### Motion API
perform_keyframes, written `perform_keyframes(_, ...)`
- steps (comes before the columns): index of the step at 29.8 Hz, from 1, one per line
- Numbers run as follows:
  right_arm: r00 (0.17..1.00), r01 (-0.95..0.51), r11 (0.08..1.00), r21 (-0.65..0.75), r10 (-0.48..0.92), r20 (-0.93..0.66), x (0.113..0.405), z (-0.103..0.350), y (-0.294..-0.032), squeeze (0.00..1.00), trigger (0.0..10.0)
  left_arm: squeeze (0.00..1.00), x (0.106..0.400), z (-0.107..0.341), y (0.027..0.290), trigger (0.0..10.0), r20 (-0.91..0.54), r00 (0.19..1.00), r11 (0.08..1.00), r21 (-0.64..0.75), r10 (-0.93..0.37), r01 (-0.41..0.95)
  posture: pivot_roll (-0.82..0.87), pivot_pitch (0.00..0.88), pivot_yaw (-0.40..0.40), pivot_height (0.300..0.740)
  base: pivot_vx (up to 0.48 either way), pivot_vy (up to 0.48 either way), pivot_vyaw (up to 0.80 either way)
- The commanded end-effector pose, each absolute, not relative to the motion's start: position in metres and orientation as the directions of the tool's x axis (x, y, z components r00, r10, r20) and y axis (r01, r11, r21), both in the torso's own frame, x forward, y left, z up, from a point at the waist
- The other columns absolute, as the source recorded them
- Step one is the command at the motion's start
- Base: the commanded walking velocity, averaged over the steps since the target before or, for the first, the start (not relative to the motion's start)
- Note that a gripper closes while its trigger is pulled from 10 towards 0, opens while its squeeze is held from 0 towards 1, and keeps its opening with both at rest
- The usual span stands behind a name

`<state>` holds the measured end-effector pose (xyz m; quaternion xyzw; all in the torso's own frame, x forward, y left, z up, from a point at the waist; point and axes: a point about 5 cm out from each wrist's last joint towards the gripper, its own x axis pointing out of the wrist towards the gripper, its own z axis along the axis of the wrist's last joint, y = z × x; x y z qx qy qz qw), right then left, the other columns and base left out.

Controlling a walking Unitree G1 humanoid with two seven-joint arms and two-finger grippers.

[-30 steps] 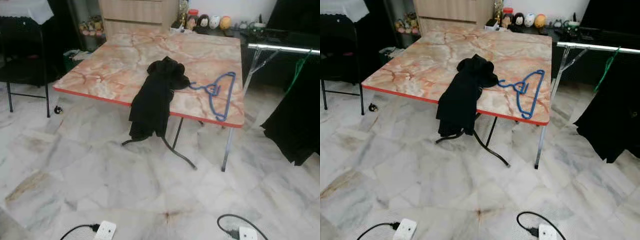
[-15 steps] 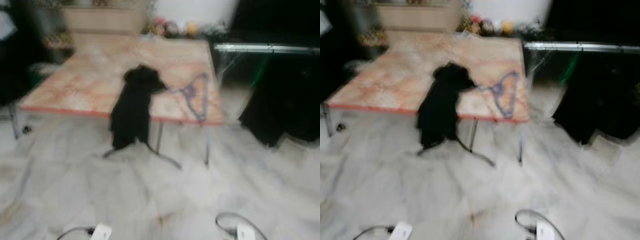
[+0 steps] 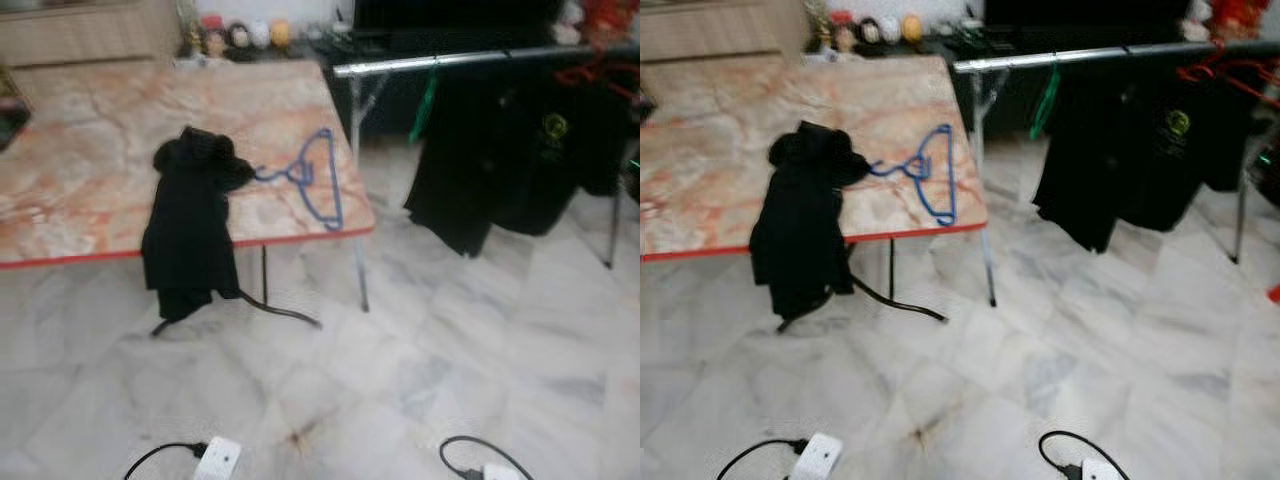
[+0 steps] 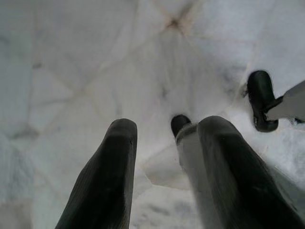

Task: Hang hanger

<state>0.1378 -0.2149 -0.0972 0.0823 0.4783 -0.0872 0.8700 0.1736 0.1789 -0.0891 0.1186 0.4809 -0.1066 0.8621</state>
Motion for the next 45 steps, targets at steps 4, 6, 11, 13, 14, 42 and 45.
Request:
perform_keyframes(4, 0.511, 0.241, 0.969, 0.059, -0.075, -0.856, 0.1303, -0.0997, -0.215, 1.0, 10.0, 0.0, 0.1628, -0.0936, 0.1829, 10.0, -0.875, 0.48, 0.951, 0.096, -0.06, 0.294, 0.01, 0.0, 0.016, 0.74, 0.0, 0.0, 0.0)
perform_keyframes(6, 0.512, 0.241, 0.968, 0.063, -0.072, -0.856, 0.1299, -0.0998, -0.2152, 1.0, 10.0, 0.0, 0.1627, -0.0937, 0.1826, 10.0, -0.875, 0.48, 0.951, 0.095, -0.061, 0.294, 0.01, 0.0, 0.016, 0.74, 0.0, 0.0, 0.0)
perform_keyframes(11, 0.512, 0.239, 0.969, 0.064, -0.07, -0.856, 0.1293, -0.0999, -0.2153, 1.0, 10.0, 0.0, 0.1627, -0.0937, 0.1826, 10.0, -0.876, 0.479, 0.951, 0.095, -0.06, 0.293, 0.01, 0.0, 0.015, 0.74, 0.0, 0.0, 0.0)
perform_keyframes(13, 0.511, 0.24, 0.969, 0.063, -0.071, -0.856, 0.129, -0.1, -0.2153, 1.0, 10.0, 0.0, 0.1627, -0.0937, 0.1826, 10.0, -0.876, 0.479, 0.952, 0.095, -0.06, 0.292, 0.01, 0.0, 0.015, 0.74, 0.0, 0.0, 0.0)
perform_keyframes(14, 0.511, 0.239, 0.969, 0.063, -0.071, -0.857, 0.1288, -0.1001, -0.2152, 1.0, 10.0, 0.0, 0.1626, -0.0938, 0.1827, 10.0, -0.876, 0.478, 0.951, 0.095, -0.06, 0.293, 0.01, 0.0, 0.015, 0.74, 0.0, 0.0, 0.0)
perform_keyframes(42, 0.514, 0.235, 0.97, 0.063, -0.069, -0.855, 0.1307, -0.0999, -0.2132, 1.0, 10.0, 0.0, 0.1622, -0.0938, 0.1843, 10.0, -0.878, 0.476, 0.946, 0.11, -0.051, 0.305, 0.01, 0.0, 0.017, 0.74, 0.0, -0.268, 0.0)
perform_keyframes(45, 0.513, 0.235, 0.97, 0.062, -0.07, -0.855, 0.1307, -0.0999, -0.2135, 1.0, 10.0, 0.0, 0.1622, -0.0938, 0.1842, 10.0, -0.878, 0.476, 0.946, 0.11, -0.052, 0.306, 0.01, 0.0, 0.016, 0.74, 0.0, -0.305, 0.0)
